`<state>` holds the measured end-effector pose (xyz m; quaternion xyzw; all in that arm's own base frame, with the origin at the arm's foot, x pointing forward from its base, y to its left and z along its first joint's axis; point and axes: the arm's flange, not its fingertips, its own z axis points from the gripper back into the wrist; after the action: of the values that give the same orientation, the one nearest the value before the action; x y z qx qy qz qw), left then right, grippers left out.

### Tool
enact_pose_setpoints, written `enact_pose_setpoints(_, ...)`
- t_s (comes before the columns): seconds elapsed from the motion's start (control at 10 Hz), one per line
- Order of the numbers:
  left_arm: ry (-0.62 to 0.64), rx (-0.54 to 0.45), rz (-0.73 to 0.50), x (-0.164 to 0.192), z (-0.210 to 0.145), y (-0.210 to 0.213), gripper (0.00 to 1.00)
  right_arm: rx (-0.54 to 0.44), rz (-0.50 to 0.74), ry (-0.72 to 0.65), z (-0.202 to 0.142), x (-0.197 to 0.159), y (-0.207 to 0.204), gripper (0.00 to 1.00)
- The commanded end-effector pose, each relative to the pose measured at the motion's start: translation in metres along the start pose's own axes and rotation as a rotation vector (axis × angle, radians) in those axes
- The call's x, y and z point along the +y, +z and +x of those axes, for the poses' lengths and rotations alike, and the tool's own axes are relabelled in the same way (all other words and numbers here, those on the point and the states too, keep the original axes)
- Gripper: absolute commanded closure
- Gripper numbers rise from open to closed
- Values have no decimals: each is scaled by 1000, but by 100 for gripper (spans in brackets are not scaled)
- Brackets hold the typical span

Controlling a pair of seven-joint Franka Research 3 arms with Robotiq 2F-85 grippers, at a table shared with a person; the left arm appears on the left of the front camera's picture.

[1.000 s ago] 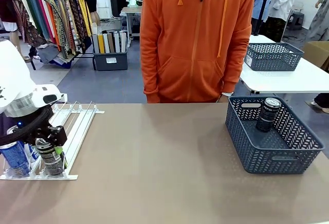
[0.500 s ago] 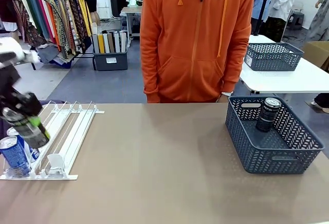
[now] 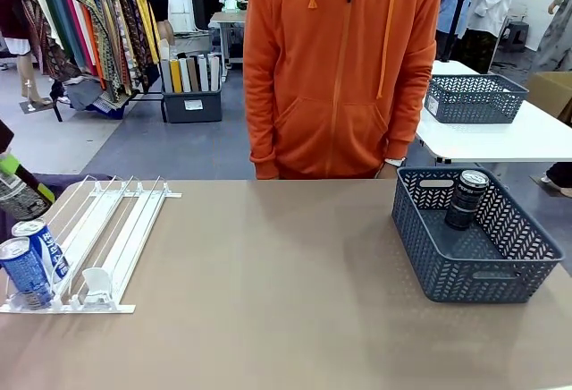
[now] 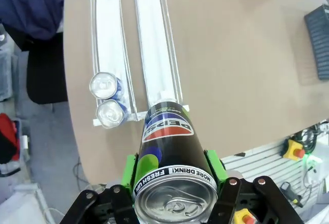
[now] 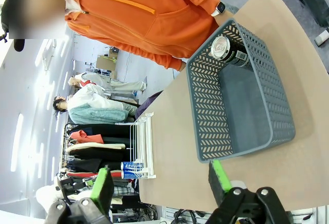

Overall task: Retrieve and store the cans from the dispenser.
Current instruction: Pick up the last remaining can from one row of the Automatic Can Dispenser and place it in the middle of the table.

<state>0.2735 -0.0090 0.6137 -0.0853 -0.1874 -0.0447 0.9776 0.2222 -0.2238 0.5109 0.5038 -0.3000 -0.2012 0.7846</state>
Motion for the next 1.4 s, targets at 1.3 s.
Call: enact_pose_setpoints(1.3, -425, 243, 42, -374, 33, -272, 100, -16, 35, 23, 2, 1, -1, 0)
